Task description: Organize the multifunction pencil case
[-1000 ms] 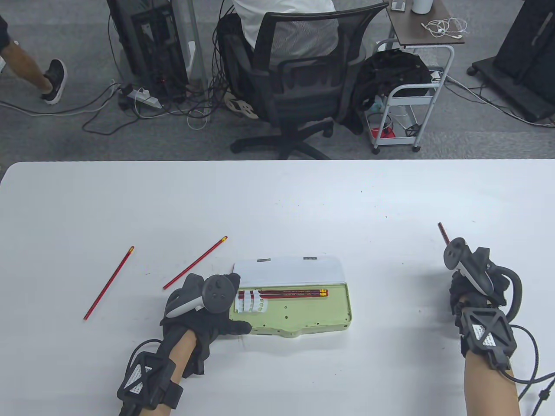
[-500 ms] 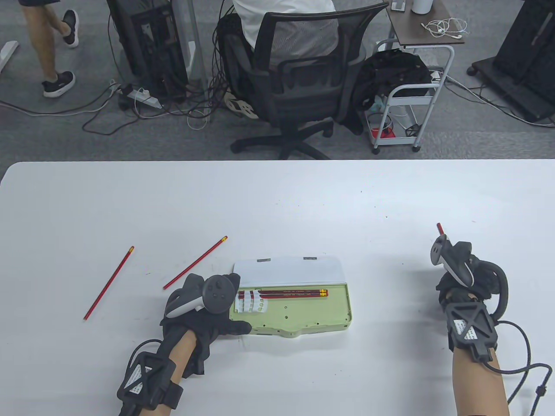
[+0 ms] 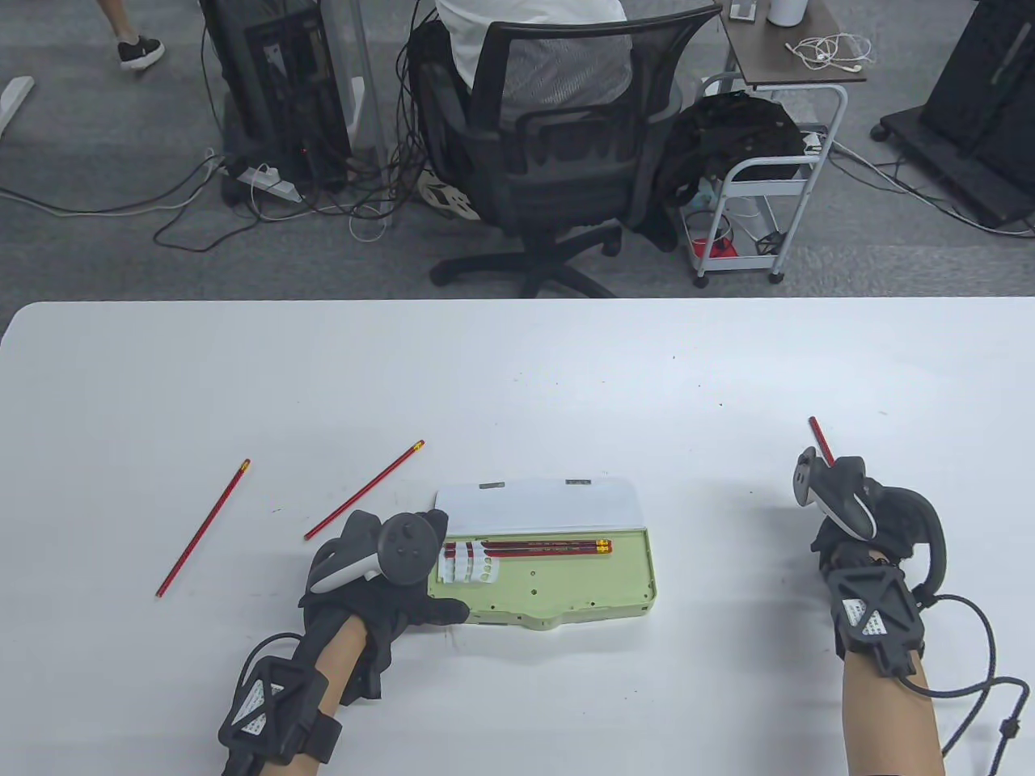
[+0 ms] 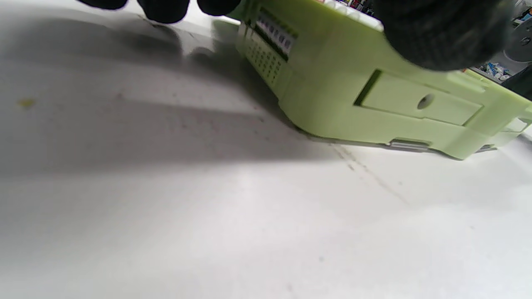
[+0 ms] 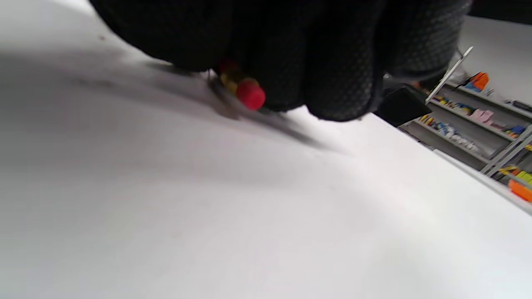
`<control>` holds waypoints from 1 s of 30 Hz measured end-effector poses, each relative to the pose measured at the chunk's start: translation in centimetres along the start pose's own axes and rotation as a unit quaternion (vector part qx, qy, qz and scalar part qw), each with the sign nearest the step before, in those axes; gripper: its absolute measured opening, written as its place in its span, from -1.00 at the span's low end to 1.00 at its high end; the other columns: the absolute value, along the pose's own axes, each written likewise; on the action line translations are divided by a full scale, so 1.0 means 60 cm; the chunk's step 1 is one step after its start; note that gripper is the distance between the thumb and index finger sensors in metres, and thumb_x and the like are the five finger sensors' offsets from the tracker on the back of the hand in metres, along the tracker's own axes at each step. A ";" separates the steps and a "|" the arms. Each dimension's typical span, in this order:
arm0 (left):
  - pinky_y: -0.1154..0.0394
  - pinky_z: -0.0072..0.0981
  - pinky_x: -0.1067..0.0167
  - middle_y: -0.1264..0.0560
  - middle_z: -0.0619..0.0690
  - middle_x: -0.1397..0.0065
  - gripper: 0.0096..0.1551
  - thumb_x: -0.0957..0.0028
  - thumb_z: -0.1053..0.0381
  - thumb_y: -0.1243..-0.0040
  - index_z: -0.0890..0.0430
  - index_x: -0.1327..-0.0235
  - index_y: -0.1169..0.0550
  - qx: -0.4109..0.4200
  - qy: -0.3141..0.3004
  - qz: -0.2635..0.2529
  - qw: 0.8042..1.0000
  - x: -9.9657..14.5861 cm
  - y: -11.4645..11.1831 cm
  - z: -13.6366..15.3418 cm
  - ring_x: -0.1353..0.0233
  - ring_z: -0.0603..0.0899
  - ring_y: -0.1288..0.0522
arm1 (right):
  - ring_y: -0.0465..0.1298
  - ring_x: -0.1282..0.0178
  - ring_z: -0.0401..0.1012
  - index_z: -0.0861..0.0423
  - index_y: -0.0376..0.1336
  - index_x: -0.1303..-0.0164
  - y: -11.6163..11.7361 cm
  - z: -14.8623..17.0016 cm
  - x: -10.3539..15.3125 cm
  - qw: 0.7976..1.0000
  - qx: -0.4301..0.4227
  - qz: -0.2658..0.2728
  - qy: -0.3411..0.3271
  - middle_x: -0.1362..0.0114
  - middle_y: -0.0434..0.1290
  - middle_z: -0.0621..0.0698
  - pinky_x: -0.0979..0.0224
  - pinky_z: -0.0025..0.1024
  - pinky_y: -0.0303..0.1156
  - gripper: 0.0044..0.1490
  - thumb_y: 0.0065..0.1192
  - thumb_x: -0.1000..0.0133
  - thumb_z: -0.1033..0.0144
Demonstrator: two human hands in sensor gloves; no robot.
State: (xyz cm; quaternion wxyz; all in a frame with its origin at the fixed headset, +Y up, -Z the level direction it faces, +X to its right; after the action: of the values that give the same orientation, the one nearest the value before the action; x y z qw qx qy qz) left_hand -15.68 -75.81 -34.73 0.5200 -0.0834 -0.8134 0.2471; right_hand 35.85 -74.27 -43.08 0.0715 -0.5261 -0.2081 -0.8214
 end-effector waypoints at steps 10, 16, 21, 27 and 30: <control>-0.10 0.62 -0.39 0.05 0.41 -0.79 0.46 0.18 -0.44 -0.16 0.29 -0.68 0.19 -0.003 0.000 0.000 1.000 0.000 0.000 0.000 -0.67 0.62 -0.08 | 0.58 -0.24 0.20 0.13 0.23 -0.30 -0.088 -0.032 0.076 0.989 -0.091 0.064 -0.098 -0.29 0.49 0.23 -0.35 0.24 0.49 -0.51 0.06 -0.18 0.28; -0.10 0.62 -0.39 0.06 0.41 -0.79 0.46 0.18 -0.44 -0.15 0.29 -0.68 0.20 -0.004 0.002 0.000 1.000 0.001 -0.001 -0.001 -0.68 0.61 -0.08 | 0.53 -0.25 0.18 0.11 0.21 -0.33 -0.146 -0.069 0.145 0.966 -0.144 0.124 -0.174 -0.30 0.45 0.23 -0.40 0.26 0.43 -0.50 0.05 -0.17 0.32; -0.10 0.62 -0.39 0.05 0.41 -0.79 0.46 0.18 -0.43 -0.15 0.30 -0.68 0.20 -0.006 0.001 -0.001 1.000 0.001 -0.001 -0.001 -0.68 0.61 -0.08 | 0.51 -0.27 0.18 0.08 0.21 -0.33 -0.177 -0.101 0.207 0.949 -0.164 0.154 -0.222 -0.32 0.43 0.23 -0.42 0.27 0.40 -0.50 0.05 -0.16 0.33; -0.10 0.62 -0.38 0.05 0.42 -0.79 0.46 0.18 -0.44 -0.15 0.30 -0.68 0.20 -0.002 -0.003 -0.004 1.000 0.001 -0.003 -0.001 -0.67 0.61 -0.08 | 0.49 -0.29 0.18 0.04 0.22 -0.32 -0.188 -0.139 0.264 0.926 -0.159 0.196 -0.280 -0.34 0.41 0.22 -0.44 0.27 0.39 -0.49 0.04 -0.13 0.34; -0.10 0.62 -0.38 0.05 0.42 -0.79 0.46 0.18 -0.44 -0.15 0.30 -0.68 0.20 -0.002 -0.004 -0.005 1.000 0.001 -0.003 0.000 -0.67 0.61 -0.09 | 0.49 -0.30 0.18 0.03 0.23 -0.31 -0.181 -0.164 0.285 0.911 -0.158 0.215 -0.314 -0.34 0.41 0.21 -0.44 0.28 0.38 -0.49 0.05 -0.11 0.34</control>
State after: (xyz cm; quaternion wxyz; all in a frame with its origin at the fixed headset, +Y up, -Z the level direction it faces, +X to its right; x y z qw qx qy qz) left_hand -15.67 -75.93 -34.58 0.5182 -0.0790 -0.8161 0.2434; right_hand 16.56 -66.84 -34.22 0.0931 -0.7931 0.0305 -0.6012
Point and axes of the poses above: the tracker on the back of each hand, its own z axis roughly to the little-finger side, its own x axis roughly from the fingertips to the wrist, y = z × x, the point moved 3 cm from there along -x, roughly from the wrist to the fingertips
